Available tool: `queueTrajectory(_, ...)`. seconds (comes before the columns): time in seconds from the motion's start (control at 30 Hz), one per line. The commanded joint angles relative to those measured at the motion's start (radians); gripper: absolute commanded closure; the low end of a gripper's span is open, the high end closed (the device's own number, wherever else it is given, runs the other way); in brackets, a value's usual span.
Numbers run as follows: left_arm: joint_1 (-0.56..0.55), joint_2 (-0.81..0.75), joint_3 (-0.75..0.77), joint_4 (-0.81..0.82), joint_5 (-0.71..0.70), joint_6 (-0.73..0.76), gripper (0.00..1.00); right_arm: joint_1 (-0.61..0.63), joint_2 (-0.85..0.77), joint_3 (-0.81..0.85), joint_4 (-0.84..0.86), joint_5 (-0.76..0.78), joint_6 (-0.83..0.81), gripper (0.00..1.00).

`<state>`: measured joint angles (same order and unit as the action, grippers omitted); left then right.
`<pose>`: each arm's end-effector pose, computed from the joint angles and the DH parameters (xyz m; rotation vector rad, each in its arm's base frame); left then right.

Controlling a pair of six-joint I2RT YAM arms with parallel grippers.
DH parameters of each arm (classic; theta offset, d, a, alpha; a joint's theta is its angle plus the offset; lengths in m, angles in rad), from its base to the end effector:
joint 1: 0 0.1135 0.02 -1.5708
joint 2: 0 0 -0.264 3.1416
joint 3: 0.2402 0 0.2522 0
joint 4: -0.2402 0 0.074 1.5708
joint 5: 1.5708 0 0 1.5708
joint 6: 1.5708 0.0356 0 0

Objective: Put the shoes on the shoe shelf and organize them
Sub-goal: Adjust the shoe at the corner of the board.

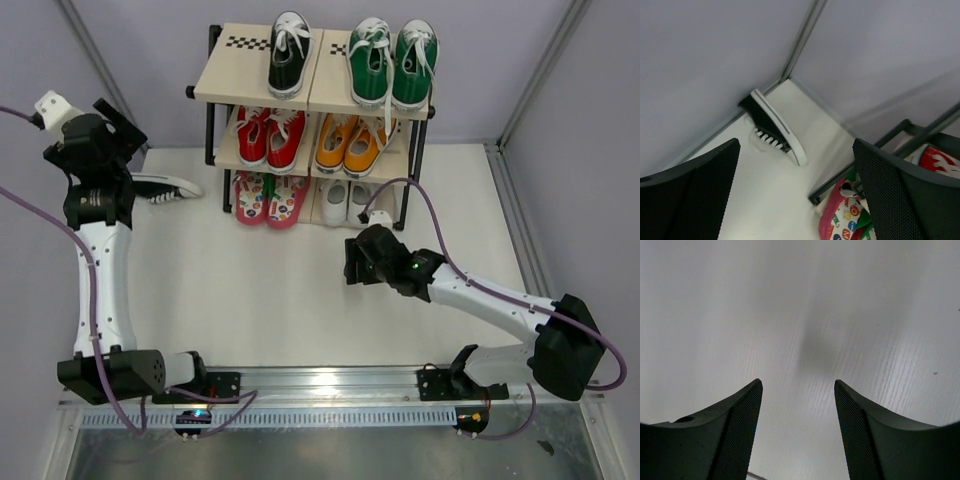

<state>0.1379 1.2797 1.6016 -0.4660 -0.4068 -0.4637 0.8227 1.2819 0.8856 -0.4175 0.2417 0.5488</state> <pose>0.2588 0.0501 0.4855 -0.7830 1.5136 0.1060 0.1889 0.1910 0.2484 -0.2114 2.3772 0.3763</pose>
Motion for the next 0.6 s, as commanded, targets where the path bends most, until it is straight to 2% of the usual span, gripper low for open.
queueTrajectory(0.0,0.069,0.067,-0.057,-0.020,0.033,-0.148,0.03,0.000,-0.045,-0.026,0.039,0.007,0.014,0.36)
queueTrajectory(0.07,0.089,0.108,-0.083,-0.028,0.066,-0.203,0.03,-0.002,-0.055,-0.034,0.039,0.010,0.025,0.36)
queueTrajectory(0.2,0.161,0.234,-0.150,0.065,0.126,-0.317,0.05,0.000,-0.082,-0.060,0.033,0.025,0.037,0.36)
queueTrajectory(0.33,0.193,0.378,-0.146,0.223,0.223,-0.400,0.05,0.000,-0.119,-0.083,0.016,0.054,0.049,0.36)
queueTrajectory(0.57,0.192,0.690,0.067,0.227,0.339,-0.467,0.11,0.000,-0.158,-0.097,-0.009,0.107,0.068,0.36)
